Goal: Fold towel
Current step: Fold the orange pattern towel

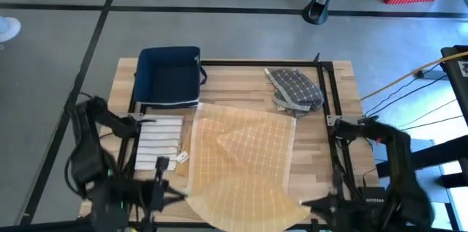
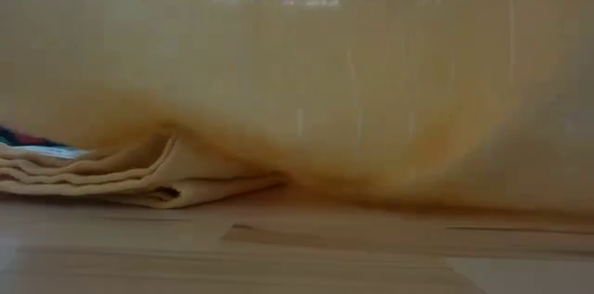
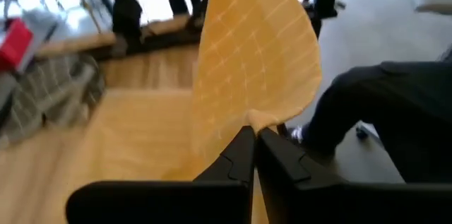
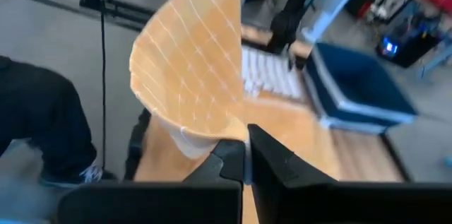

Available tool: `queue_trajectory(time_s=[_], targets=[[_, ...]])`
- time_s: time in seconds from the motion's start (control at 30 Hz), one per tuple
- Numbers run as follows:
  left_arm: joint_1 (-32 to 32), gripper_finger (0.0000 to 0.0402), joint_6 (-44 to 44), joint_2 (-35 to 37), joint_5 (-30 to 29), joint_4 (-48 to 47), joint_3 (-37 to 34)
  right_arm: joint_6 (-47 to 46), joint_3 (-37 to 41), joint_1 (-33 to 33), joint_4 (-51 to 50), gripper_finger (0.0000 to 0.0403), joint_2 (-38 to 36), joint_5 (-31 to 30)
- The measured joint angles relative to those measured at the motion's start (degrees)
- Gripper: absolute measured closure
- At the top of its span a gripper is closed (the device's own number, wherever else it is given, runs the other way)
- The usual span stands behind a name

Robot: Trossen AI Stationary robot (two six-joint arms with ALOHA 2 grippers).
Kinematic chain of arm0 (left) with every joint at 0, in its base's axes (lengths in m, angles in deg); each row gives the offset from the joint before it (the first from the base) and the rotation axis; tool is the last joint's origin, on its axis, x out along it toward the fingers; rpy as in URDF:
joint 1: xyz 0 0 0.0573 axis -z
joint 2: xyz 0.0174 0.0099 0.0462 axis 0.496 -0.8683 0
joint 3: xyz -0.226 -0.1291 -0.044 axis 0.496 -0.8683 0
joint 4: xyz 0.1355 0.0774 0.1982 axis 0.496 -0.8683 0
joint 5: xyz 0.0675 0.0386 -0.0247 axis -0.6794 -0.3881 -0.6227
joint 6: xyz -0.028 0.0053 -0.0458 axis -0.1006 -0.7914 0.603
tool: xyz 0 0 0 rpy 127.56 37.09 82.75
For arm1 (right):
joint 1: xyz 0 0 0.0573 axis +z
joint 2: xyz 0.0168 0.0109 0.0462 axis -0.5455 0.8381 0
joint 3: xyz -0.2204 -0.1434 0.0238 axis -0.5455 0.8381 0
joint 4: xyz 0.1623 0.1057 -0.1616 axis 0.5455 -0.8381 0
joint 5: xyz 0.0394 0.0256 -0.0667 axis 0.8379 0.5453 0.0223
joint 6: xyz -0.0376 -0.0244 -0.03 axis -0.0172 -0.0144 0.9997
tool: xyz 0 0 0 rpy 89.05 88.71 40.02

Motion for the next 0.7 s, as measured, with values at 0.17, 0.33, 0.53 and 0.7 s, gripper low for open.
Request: queue_trajectory(time_s=[0.17, 0.33, 0.53, 0.7], targets=[[5.27, 0.0396, 13.28, -5.82, -2.51, -2.36, -0.02, -7.89, 4.75, -0.07, 4.12, 0.0391, 4.22, 5.2], [9.08, 0.0396, 23.73, -11.97, -2.33, -2.59, -0.02, -12.32, 8.31, -0.2, 12.83, 0.0391, 7.49, 13.32], [12.1, 0.0396, 33.35, -16.74, -0.81, -0.68, -0.04, -13.15, 9.35, -0.2, 25.7, 0.0391, 9.05, 20.45], [13.23, 0.0396, 29.74, -16.41, 3.82, 11.4, -0.04, -9.46, 6.96, -0.2, 33.2, 0.0391, 8.98, 22.99]])
